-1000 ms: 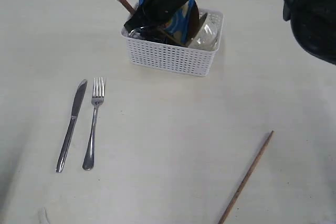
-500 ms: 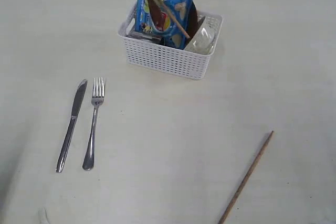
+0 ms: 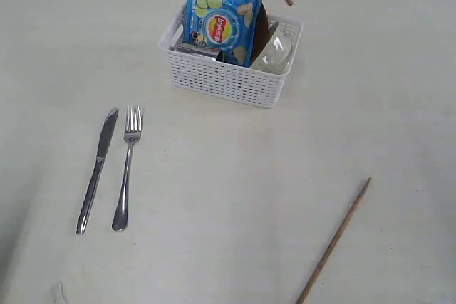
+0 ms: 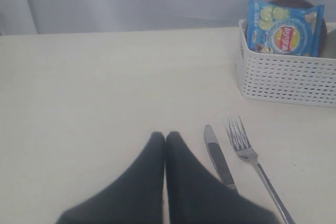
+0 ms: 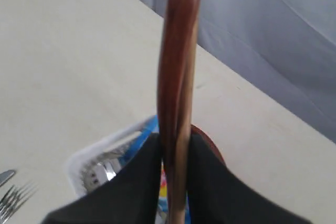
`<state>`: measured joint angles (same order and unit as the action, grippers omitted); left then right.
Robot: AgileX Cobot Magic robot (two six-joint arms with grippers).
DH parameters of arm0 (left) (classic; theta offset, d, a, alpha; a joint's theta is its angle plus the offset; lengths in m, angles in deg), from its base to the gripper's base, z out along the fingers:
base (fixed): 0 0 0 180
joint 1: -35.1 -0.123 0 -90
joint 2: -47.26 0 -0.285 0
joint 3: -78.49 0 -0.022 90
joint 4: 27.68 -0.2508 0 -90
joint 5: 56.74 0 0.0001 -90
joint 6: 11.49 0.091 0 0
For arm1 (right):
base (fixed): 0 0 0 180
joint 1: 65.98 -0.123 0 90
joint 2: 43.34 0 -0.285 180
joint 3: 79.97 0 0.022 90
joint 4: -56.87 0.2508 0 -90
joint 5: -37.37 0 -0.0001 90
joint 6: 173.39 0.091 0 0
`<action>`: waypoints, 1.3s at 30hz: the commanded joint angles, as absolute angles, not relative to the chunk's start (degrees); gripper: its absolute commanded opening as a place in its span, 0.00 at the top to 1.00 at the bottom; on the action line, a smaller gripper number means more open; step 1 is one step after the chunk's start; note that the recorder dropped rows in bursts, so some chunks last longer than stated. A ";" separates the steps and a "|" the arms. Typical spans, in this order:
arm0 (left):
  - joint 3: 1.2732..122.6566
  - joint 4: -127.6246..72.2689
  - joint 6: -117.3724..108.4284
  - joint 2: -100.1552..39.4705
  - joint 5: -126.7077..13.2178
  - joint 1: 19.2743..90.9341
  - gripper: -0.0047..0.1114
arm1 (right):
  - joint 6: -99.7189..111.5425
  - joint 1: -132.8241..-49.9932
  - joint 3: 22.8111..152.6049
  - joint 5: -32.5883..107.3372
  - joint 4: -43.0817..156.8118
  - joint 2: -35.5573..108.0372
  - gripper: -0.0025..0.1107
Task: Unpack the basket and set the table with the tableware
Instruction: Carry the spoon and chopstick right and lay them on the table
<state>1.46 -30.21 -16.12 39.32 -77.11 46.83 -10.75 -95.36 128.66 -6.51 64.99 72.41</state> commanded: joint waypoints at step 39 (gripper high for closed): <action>1.27 -30.68 -16.36 39.47 -76.49 47.11 0.96 | -11.43 -58.11 92.07 -13.43 84.83 83.20 0.91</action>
